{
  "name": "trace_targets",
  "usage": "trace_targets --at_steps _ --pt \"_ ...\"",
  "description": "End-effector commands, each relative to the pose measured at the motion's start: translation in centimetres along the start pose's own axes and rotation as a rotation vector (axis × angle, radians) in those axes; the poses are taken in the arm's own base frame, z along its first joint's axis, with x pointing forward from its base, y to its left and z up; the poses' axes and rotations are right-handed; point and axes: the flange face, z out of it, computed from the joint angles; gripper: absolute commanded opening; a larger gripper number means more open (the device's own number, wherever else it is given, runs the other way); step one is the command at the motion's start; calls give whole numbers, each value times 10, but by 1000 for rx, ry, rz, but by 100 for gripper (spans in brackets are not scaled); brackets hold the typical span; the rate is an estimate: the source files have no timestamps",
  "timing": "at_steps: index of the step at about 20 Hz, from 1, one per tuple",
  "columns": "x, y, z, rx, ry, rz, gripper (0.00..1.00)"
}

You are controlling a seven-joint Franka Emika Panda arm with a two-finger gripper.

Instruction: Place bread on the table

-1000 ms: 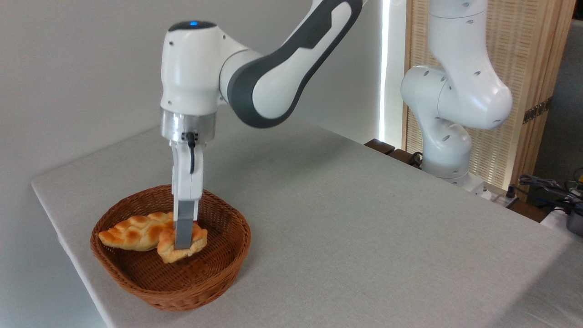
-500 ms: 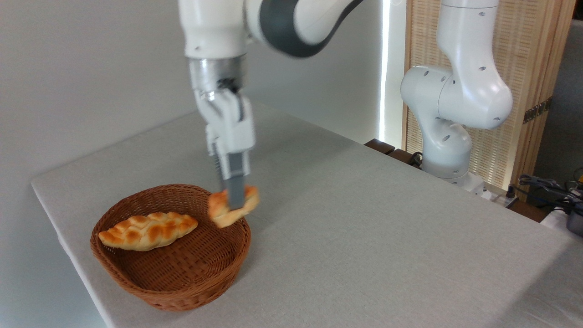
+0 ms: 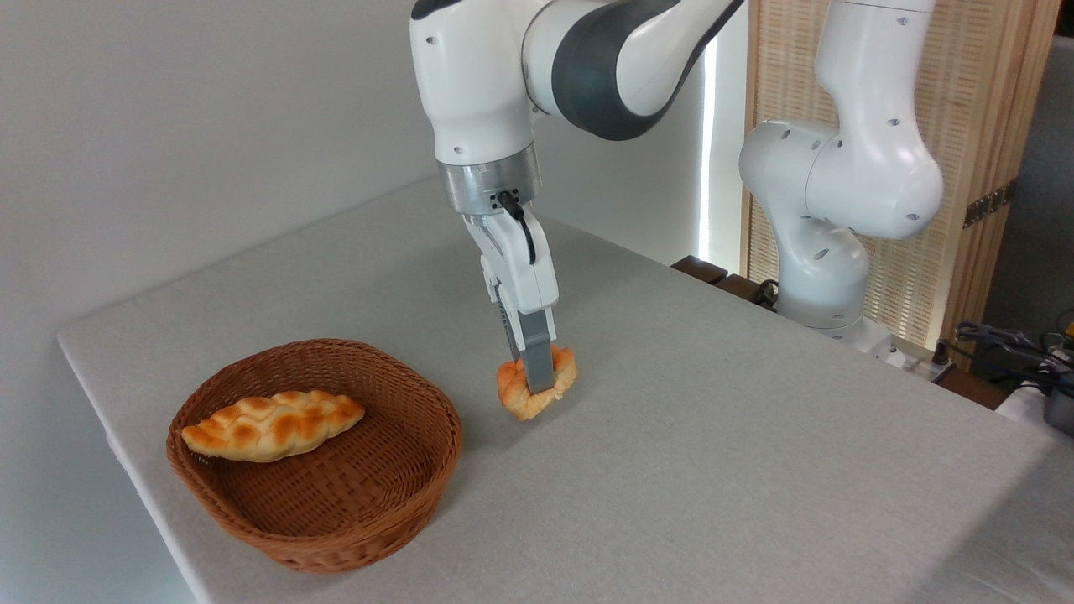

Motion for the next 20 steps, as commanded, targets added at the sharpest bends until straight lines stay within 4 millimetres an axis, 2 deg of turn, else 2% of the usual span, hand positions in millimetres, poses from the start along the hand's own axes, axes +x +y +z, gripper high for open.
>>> trace_targets --at_steps 1,20 --pt "-3 2 4 -7 16 12 100" --pt "-2 3 8 -26 6 15 100"
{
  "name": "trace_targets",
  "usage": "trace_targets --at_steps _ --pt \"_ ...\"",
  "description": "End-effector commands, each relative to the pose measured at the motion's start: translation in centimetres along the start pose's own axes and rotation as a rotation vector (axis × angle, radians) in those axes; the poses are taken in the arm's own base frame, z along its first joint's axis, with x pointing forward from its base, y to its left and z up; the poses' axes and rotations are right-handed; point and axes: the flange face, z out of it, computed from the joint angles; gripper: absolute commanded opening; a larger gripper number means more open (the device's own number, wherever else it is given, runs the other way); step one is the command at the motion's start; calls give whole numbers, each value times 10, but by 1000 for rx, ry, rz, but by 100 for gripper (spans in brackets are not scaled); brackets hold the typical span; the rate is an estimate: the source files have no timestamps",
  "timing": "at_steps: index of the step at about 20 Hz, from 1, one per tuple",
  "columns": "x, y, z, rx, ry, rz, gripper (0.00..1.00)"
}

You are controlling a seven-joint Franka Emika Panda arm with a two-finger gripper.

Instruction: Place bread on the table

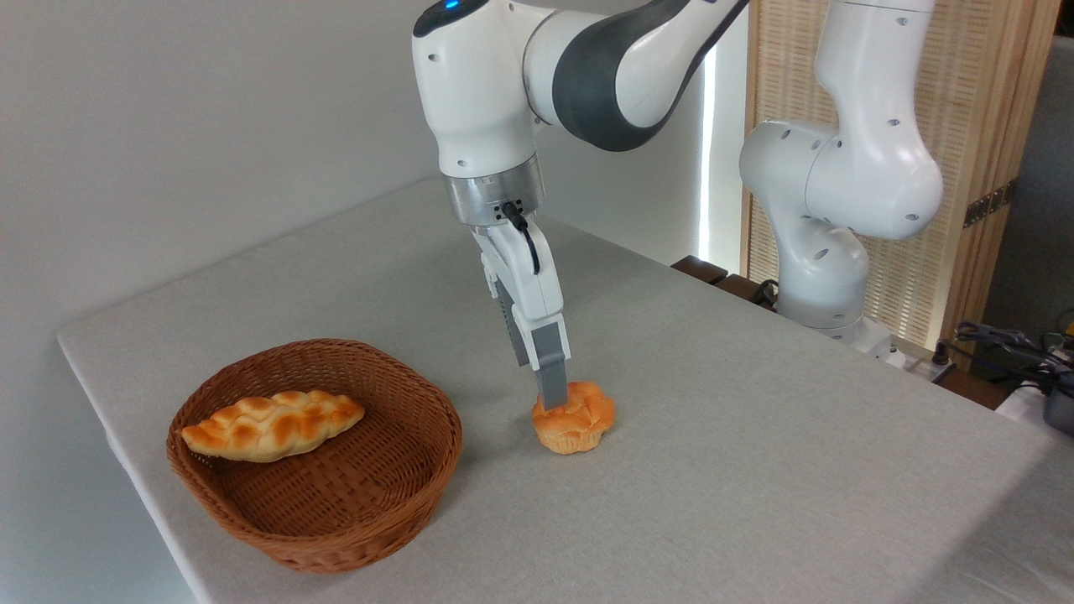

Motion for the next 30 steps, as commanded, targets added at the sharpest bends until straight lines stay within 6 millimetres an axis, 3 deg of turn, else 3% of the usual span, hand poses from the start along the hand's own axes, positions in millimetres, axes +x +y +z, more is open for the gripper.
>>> trace_targets --at_steps 1,3,10,15,18,25,30 --pt "-1 -1 -5 -3 20 8 100" --pt "2 -7 -23 10 55 -32 100" --pt "9 -56 -131 21 123 -229 100" --pt "19 -91 -169 72 175 -331 100" --pt "22 -99 -184 58 163 -376 100" --pt "23 -96 -186 48 149 -392 100" --pt "12 -102 -185 48 147 -412 100"
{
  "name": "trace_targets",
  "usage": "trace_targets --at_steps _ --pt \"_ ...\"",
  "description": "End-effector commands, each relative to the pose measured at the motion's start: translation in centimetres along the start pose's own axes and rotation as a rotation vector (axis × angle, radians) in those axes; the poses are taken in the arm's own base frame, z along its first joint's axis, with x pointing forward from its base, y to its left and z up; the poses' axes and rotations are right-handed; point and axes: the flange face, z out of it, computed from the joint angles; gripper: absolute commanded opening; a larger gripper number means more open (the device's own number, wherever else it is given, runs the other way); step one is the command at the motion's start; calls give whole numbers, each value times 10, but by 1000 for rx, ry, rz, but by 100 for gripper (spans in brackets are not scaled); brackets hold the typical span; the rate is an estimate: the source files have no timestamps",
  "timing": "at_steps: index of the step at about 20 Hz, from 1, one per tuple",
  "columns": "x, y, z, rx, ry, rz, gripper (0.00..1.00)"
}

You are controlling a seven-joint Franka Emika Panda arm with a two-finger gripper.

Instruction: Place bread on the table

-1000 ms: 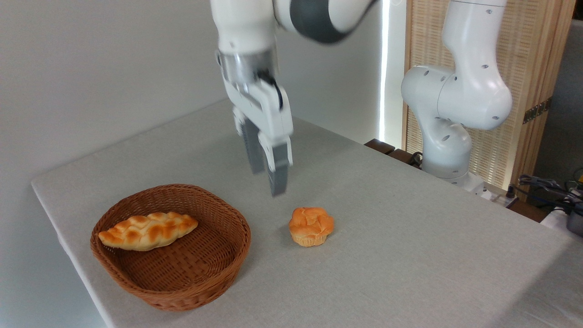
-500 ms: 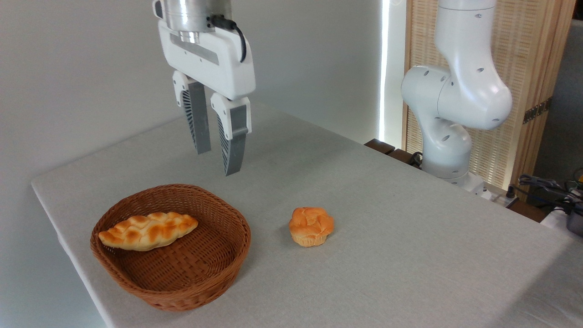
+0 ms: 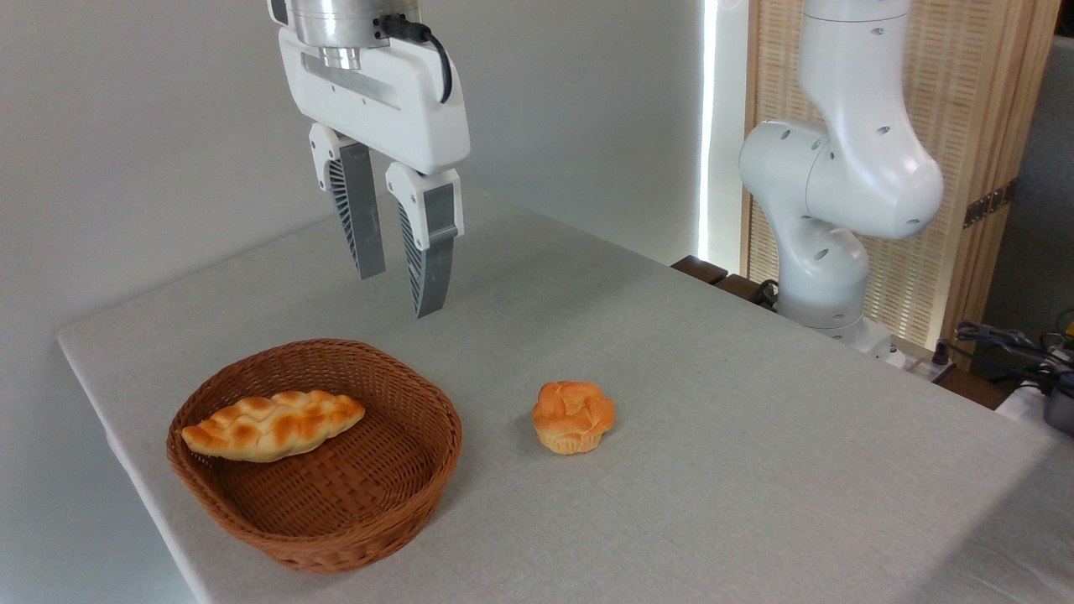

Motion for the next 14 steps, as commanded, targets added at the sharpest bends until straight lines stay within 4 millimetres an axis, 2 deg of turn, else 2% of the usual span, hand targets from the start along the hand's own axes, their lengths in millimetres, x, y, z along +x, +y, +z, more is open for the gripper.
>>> trace_targets --at_steps 1,5,14 --pt "-2 -4 -4 -6 -13 -19 100" --pt "-7 -10 -4 -6 -15 -33 100" --pt "-8 -8 -2 -19 -30 -34 100"
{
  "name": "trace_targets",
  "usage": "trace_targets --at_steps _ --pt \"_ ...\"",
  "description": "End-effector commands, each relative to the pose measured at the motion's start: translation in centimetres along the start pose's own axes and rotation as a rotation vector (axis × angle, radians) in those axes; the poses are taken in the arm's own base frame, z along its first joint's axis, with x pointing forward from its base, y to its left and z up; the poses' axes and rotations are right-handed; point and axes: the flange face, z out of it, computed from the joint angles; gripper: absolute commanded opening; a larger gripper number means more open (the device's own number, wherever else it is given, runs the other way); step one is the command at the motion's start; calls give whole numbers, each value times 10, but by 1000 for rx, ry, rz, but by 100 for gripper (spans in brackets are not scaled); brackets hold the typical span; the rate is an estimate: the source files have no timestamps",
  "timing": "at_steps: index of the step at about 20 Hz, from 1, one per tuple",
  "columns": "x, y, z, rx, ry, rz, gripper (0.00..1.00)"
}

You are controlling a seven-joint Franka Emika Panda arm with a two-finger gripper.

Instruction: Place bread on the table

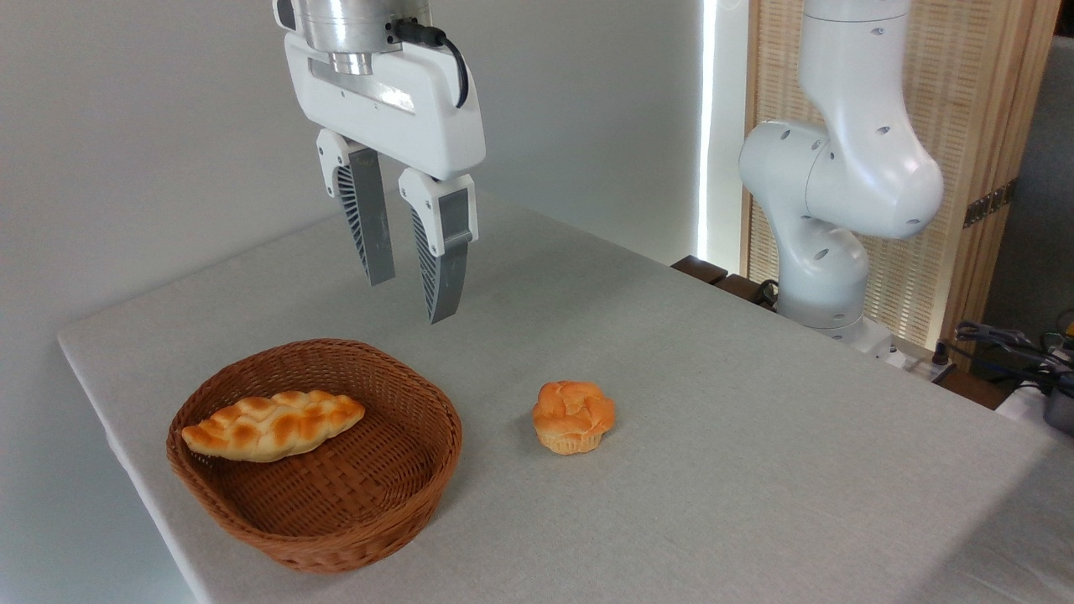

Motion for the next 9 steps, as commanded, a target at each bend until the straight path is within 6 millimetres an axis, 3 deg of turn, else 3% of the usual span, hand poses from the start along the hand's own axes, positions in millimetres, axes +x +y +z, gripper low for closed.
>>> trace_targets --at_steps 1,9 --pt "1 -1 -3 -9 -16 -13 100" --pt "-4 -5 -4 -11 -19 -22 100"
